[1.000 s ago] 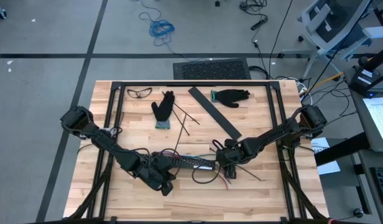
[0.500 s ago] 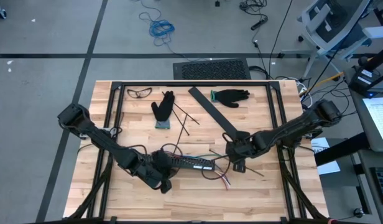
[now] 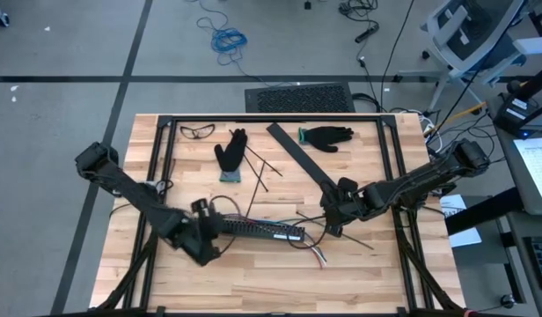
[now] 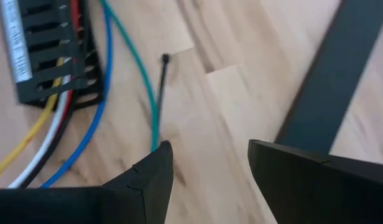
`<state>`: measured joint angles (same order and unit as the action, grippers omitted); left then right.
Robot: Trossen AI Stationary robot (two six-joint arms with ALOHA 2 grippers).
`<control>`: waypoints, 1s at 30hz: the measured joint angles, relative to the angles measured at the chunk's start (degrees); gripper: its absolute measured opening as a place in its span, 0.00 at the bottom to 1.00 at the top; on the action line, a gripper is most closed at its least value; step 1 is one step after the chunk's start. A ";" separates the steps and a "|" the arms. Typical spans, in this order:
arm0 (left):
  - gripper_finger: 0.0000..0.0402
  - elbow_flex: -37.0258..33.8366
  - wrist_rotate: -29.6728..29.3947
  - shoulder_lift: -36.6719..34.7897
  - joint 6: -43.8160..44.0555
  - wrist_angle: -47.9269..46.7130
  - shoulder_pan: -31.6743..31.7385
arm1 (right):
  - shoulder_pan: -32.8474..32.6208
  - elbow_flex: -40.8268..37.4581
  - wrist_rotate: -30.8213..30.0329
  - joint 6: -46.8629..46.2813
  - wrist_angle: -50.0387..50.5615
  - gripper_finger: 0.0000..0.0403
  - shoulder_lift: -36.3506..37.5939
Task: Ziptie cables
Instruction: Put the ziptied cables in the black cable duct
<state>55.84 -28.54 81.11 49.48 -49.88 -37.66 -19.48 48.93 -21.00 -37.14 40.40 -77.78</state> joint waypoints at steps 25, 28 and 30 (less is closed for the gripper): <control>0.00 -1.37 -0.15 13.54 25.82 -9.44 -8.49 | 1.07 0.00 -3.01 -0.11 -0.74 0.49 0.00; 0.00 -1.17 0.16 13.61 27.17 -8.92 -8.49 | 1.09 0.00 -3.01 -0.10 -0.83 0.49 0.00; 0.00 -1.17 0.50 13.61 27.67 -7.24 -8.62 | 1.18 0.00 -3.01 -0.07 -1.02 0.49 0.00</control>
<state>54.68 -28.04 94.72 77.15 -57.12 -46.28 -18.31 48.93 -24.01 -37.21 39.38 -77.78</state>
